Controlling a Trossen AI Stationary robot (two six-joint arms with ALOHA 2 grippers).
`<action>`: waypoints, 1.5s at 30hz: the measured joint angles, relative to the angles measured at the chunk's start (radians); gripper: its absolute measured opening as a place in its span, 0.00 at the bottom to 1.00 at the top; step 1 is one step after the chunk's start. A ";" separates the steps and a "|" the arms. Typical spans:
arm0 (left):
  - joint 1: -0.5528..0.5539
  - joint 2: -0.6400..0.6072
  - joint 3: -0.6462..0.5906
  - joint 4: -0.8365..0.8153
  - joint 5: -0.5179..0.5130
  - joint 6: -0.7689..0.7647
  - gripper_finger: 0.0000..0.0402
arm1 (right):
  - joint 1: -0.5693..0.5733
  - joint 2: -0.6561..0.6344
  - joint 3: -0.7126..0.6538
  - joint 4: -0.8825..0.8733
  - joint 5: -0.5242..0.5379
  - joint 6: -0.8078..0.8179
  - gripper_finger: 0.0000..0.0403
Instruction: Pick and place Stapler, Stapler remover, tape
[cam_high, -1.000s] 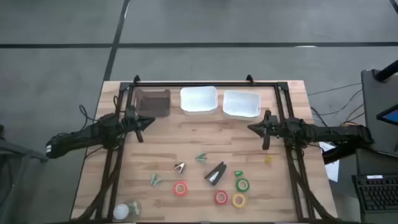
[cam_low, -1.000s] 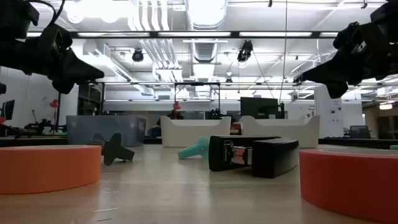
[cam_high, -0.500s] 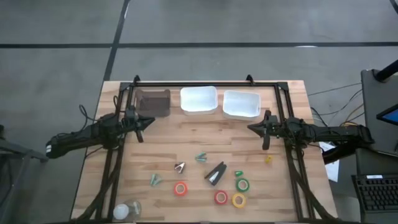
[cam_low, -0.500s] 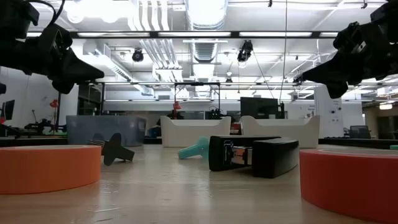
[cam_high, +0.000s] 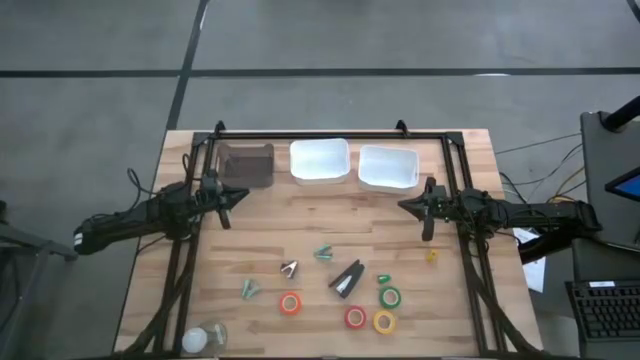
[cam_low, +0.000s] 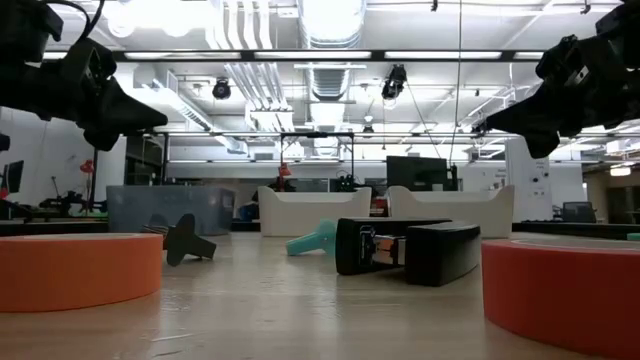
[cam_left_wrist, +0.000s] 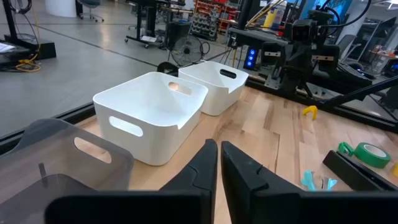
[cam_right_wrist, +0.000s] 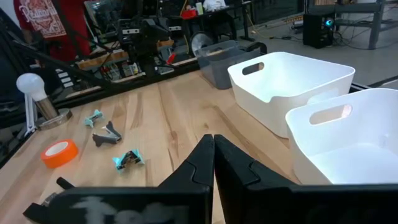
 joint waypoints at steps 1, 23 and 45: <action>0.000 0.000 0.000 0.000 0.000 0.000 0.06 | 0.000 0.000 0.000 0.000 0.000 0.000 0.02; 0.000 0.000 0.000 0.000 0.000 0.000 0.06 | 0.000 0.000 0.000 0.007 0.000 0.004 0.02; 0.000 0.000 0.000 0.000 0.000 0.000 0.06 | 0.074 0.154 0.000 0.091 -0.352 0.567 0.02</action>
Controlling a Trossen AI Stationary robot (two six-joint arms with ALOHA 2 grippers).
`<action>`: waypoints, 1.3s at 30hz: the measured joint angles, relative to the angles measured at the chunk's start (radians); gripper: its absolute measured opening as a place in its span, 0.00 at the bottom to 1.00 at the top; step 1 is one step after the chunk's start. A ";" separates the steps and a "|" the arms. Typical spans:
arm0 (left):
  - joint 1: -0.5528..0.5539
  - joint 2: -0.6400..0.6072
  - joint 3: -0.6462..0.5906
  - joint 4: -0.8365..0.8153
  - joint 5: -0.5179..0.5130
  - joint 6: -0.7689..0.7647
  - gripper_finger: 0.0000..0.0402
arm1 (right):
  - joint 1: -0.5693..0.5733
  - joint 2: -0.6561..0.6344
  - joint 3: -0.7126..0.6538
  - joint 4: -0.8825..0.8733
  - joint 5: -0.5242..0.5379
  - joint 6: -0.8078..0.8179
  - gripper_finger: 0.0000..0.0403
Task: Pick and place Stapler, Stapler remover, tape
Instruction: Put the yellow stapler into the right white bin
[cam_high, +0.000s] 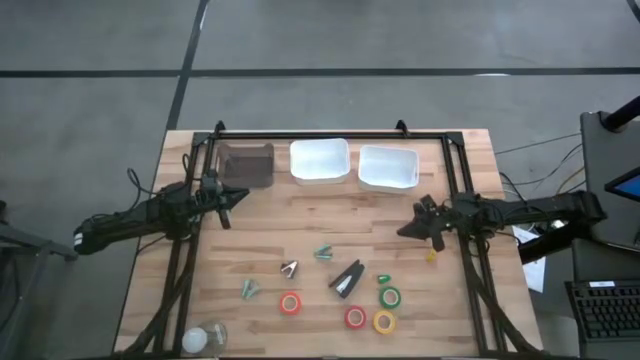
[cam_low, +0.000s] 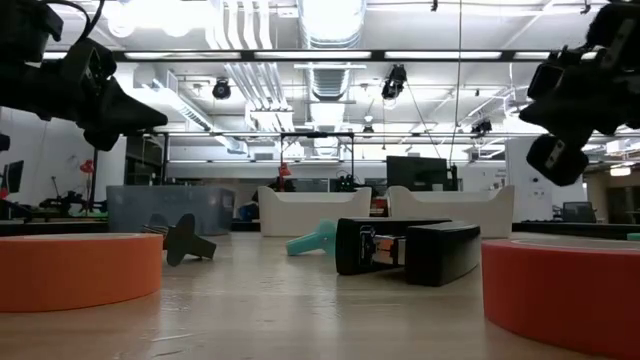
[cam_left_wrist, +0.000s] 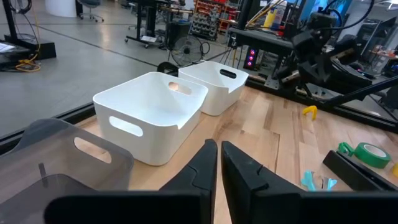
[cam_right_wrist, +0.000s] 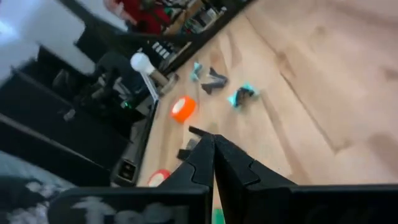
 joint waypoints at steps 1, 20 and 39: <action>0.000 0.000 0.000 0.000 0.000 0.000 0.06 | 0.001 0.011 0.000 0.022 -0.002 0.034 0.02; 0.000 0.000 0.000 0.000 0.000 0.000 0.06 | 0.274 0.058 0.040 0.062 -0.021 0.357 0.02; 0.000 0.000 0.000 0.000 0.000 0.000 0.06 | 0.513 0.547 0.712 -1.002 0.134 -0.196 0.02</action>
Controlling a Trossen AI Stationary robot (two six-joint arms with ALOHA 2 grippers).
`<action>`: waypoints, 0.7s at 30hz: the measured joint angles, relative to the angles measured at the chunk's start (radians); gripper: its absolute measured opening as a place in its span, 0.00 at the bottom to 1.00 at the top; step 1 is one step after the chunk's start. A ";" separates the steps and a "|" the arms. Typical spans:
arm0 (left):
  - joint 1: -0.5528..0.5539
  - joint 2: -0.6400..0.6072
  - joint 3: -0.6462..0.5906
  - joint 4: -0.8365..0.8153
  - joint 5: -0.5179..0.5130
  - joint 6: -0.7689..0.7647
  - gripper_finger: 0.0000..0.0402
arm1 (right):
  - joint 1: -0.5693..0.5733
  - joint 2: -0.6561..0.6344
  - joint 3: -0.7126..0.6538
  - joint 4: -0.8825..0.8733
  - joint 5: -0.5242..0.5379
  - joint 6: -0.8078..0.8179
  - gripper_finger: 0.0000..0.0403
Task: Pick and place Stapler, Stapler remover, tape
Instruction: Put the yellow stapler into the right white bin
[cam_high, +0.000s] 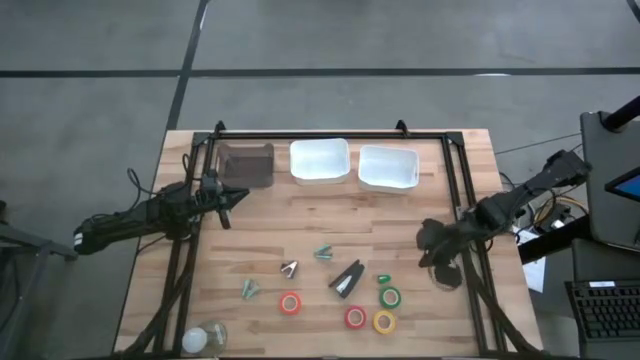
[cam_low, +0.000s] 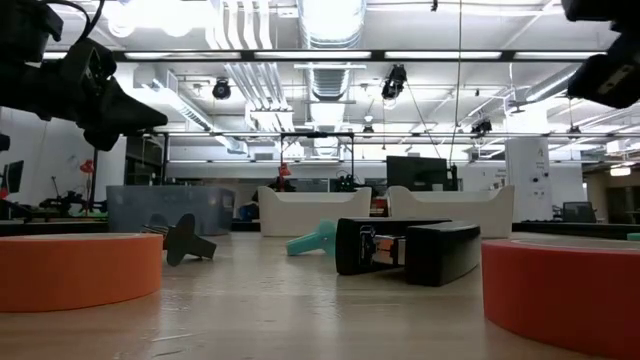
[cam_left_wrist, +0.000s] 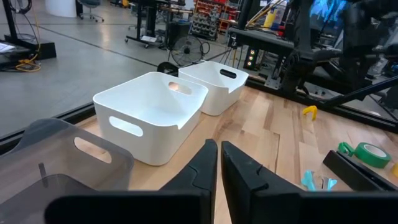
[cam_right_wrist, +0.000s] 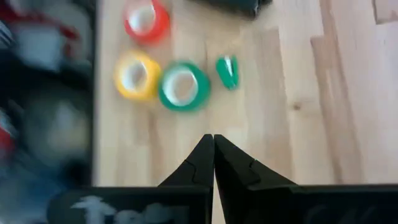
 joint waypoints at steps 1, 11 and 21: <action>0.000 0.000 0.000 0.000 0.000 0.000 0.06 | 0.006 0.037 0.021 -0.045 -0.001 -0.027 0.02; 0.000 0.000 0.000 0.000 0.000 0.000 0.06 | 0.011 0.378 0.138 -0.257 -0.009 -0.219 0.16; 0.000 0.000 0.000 0.000 0.000 0.000 0.06 | 0.027 0.615 0.226 -0.384 0.041 -0.413 0.43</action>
